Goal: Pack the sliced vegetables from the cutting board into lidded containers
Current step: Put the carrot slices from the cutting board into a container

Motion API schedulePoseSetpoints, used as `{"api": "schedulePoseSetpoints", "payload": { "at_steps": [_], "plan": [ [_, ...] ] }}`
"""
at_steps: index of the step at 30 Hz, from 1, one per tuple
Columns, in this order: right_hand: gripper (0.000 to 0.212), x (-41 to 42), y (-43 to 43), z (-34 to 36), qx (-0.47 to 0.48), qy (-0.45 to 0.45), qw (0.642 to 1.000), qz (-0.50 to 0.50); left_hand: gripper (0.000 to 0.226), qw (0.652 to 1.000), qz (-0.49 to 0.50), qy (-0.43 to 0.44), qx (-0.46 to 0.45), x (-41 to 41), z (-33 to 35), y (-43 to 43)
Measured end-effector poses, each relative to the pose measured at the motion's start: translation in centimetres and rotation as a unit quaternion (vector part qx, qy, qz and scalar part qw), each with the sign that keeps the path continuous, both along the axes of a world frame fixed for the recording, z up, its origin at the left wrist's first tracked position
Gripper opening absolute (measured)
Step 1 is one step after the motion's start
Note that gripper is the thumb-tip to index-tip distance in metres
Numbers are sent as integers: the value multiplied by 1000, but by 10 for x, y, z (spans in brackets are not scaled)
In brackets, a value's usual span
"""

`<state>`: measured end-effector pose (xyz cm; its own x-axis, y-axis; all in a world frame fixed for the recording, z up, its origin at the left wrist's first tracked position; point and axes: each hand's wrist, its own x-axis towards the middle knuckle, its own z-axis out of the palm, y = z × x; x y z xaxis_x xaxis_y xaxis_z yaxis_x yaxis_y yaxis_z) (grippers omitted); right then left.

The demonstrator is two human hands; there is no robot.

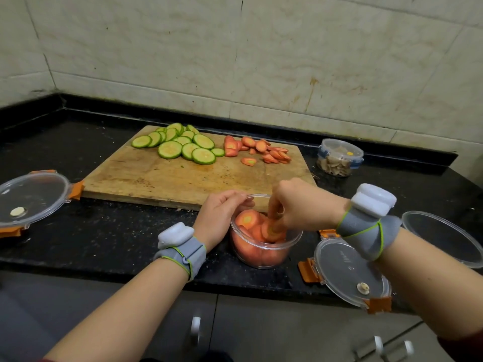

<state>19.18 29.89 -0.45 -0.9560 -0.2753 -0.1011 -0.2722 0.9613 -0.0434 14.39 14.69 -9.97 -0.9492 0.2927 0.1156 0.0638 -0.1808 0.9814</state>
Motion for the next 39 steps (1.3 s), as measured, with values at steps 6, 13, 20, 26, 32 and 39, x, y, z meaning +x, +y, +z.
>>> {"api": "schedulePoseSetpoints", "payload": {
  "at_steps": [6, 13, 20, 26, 32, 39],
  "plan": [
    [16, -2, 12, 26, -101, -102, 990, -7, 23, 1000, 5, 1, -7, 1, 0, -1],
    [16, 0, -4, 5, -47, -112, 992, 28, 23, 1000, 9, 6, -17, 4, 3, -1],
    [14, 0, -2, 1, -54, -94, 994, 35, 18, 1000, 7, -1, -24, 6, 1, -3],
    [8, -21, 21, 17, -241, -102, 965, -21, 7, 954, 79, 157, -245, -17, 27, -7],
    [7, -86, 59, 3, -283, -17, 950, -130, 17, 866, 102, 242, -426, -71, 43, 18],
    [37, -153, 88, -31, -116, 97, 969, -194, 32, 780, 80, 306, -539, -136, 28, 49]
  ]
}}
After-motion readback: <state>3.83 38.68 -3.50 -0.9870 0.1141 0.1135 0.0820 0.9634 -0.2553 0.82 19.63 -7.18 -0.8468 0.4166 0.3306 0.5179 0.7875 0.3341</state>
